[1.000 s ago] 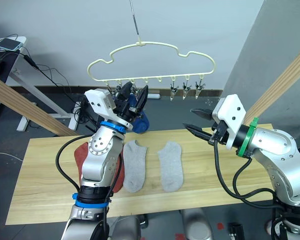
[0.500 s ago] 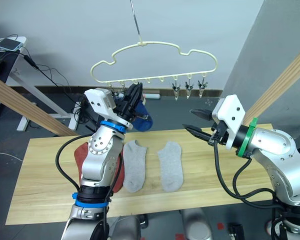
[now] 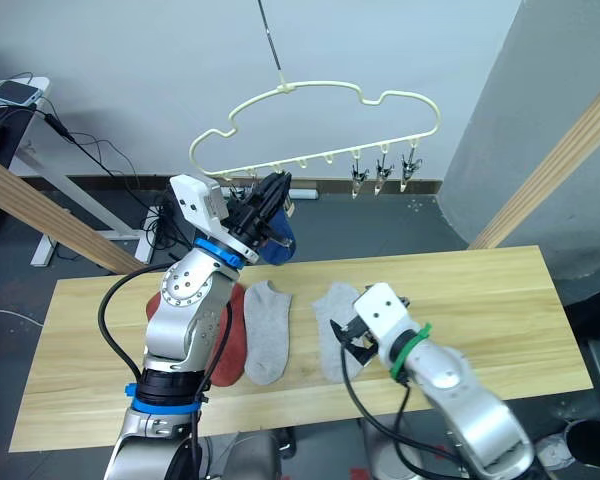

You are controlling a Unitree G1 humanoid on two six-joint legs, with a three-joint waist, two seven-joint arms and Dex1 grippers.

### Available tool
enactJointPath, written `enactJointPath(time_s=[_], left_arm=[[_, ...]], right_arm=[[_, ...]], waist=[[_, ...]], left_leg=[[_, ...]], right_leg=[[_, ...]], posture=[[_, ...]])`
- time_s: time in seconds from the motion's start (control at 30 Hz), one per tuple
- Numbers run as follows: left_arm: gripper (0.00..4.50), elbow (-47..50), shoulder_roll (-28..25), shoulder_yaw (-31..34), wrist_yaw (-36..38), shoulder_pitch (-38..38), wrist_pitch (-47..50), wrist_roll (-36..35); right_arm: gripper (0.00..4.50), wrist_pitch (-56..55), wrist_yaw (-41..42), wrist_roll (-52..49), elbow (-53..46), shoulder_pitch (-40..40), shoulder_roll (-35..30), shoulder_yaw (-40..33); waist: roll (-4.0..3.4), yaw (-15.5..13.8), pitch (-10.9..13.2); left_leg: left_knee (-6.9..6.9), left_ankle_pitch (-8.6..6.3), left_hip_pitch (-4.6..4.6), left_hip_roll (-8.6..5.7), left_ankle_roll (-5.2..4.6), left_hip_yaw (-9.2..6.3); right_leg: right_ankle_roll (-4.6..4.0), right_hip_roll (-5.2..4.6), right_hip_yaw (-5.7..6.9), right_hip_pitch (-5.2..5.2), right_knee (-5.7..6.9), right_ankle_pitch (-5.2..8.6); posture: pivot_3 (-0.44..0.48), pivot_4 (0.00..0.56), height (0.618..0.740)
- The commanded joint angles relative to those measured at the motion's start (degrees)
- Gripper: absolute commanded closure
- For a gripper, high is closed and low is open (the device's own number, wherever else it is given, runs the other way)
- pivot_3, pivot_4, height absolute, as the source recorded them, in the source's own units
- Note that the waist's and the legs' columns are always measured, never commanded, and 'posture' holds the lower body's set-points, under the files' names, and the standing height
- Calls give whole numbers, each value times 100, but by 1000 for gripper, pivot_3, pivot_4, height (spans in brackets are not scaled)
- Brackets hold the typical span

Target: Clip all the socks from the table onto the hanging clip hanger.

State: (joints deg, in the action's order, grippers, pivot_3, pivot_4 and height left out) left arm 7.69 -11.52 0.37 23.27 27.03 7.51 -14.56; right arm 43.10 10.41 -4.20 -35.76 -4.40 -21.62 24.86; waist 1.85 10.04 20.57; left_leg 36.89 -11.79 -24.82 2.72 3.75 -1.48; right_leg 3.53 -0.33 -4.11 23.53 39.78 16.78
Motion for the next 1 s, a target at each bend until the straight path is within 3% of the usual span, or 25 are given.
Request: enactJointPath(time_s=[0.03, 0.4, 0.67, 0.77, 1.0], left_arm=[[4500, 281, -127, 5, 188, -9, 102, -141], [4500, 327, -296, -17, 381, 26, 287, -201], [4500, 379, -335, -4, 446, -7, 377, -231], [4500, 404, -379, 7, 513, -22, 420, -306], [4500, 428, -565, 83, 857, 49, 618, -632]], right_arm=[[15, -90, -480, 494, 462, 66, 501, 479], [15, -1400, -1009, 1213, 3105, -743, 1730, 421], [15, -1424, -665, 1135, 3807, -800, 1961, 167], [595, -1340, -594, 1122, 3898, -775, 2042, 32], [3149, -1392, -464, 1186, 3927, -878, 2106, -143]], waist=[[0, -8, 0], [1, -51, 0], [1, -63, -1], [0, -62, -2], [1, -63, -3]], left_leg=[[0, 0, 0, 0, 0, 0], [-7, -1, -3, -1, -1, 3], [-7, -2, -4, 0, -2, 2], [-7, -2, -3, 0, -2, 1], [-4, -2, -3, -1, -2, 1]], right_leg=[[0, 0, 0, 0, 0, 0], [-1, -3, 0, 1, -11, -1], [-6, -4, 0, 0, -13, -3], [-5, -4, 1, 0, -9, -3], [-3, -5, 0, 0, -5, -2]], posture=[[-302, 346, 732], [-270, 345, 732], [-267, 342, 732], [-266, 343, 732], [-266, 346, 732]])
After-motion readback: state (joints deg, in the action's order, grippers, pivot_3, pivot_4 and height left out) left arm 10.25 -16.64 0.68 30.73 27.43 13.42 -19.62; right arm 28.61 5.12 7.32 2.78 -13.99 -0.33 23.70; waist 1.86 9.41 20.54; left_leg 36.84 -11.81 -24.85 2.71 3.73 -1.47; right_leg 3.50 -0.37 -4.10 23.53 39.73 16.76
